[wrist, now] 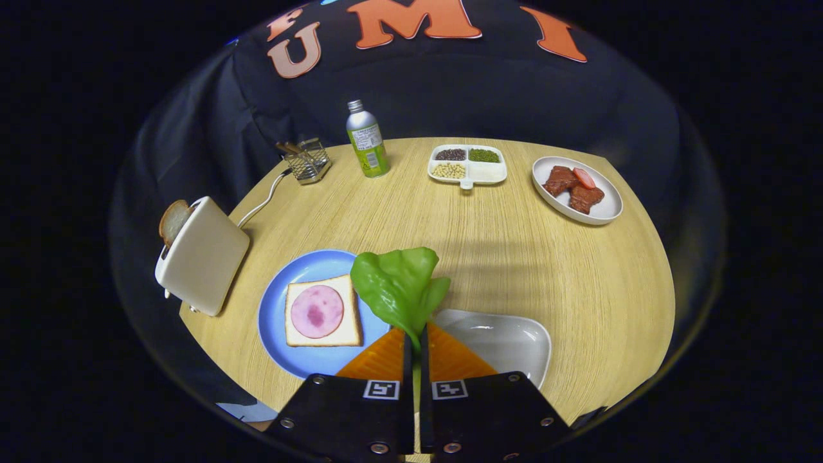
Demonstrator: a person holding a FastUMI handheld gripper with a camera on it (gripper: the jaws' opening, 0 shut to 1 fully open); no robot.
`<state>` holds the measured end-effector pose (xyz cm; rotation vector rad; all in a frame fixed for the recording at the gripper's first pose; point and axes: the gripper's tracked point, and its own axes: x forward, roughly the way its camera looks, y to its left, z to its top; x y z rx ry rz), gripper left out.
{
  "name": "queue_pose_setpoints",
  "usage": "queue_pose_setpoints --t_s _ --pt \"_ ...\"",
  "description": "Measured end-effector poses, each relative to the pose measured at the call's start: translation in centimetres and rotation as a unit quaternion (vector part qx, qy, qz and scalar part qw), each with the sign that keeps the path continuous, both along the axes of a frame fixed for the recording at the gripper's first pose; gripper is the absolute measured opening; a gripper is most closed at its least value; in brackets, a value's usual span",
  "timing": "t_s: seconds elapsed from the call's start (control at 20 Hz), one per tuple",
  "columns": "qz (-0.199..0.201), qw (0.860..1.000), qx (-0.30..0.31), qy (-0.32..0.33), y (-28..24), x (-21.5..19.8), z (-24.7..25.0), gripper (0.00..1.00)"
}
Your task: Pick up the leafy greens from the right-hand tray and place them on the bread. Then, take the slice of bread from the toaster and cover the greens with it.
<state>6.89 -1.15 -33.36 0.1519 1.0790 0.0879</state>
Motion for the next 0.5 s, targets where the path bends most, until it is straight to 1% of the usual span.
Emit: queue_pose_setpoints --t_s 0.3,0.5 --pt "0.018 1.0 0.007 -0.003 3.4 1.3 0.2 0.04" --pt "0.039 0.999 0.016 0.001 6.6 1.6 -0.2 0.04"
